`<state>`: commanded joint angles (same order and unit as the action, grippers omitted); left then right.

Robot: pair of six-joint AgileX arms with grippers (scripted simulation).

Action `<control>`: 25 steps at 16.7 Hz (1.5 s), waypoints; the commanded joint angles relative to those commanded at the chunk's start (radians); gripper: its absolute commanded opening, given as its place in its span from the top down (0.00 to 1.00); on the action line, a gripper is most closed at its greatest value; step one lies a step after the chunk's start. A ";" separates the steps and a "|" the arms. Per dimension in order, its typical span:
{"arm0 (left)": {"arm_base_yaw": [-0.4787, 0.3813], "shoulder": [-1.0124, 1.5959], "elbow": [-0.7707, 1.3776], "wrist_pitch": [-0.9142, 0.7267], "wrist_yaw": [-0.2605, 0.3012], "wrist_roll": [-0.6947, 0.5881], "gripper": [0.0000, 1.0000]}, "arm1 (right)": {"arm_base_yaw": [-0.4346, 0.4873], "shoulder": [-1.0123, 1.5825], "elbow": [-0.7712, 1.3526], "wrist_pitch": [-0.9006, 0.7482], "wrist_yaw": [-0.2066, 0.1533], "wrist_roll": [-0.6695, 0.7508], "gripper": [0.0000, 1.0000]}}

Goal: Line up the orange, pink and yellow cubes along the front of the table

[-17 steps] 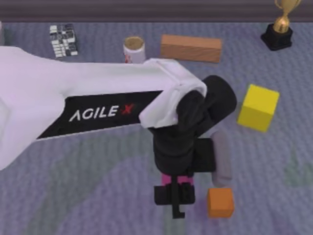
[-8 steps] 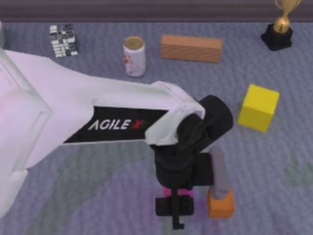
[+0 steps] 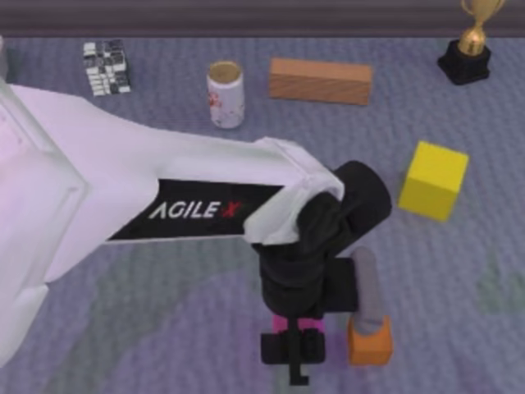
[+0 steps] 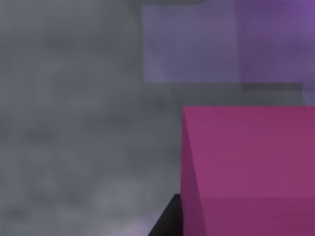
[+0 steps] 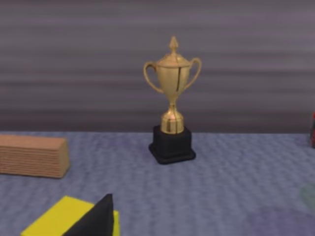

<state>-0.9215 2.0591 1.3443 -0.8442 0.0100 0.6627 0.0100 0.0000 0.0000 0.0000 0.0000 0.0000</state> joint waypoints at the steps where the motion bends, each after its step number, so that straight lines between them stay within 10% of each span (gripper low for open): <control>1: 0.000 0.000 0.000 0.000 0.000 0.000 0.32 | 0.000 0.000 0.000 0.000 0.000 0.000 0.00; 6: 0.000 0.000 0.000 0.000 0.000 0.000 0.00 | 0.000 0.000 0.000 0.000 0.000 0.000 0.00; 25: 0.022 -0.095 0.156 -0.250 -0.001 -0.001 0.00 | 0.000 0.000 0.000 0.000 0.000 0.000 0.00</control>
<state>-0.8998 1.9640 1.5004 -1.0947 0.0093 0.6614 0.0100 0.0000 0.0000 0.0000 0.0000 0.0000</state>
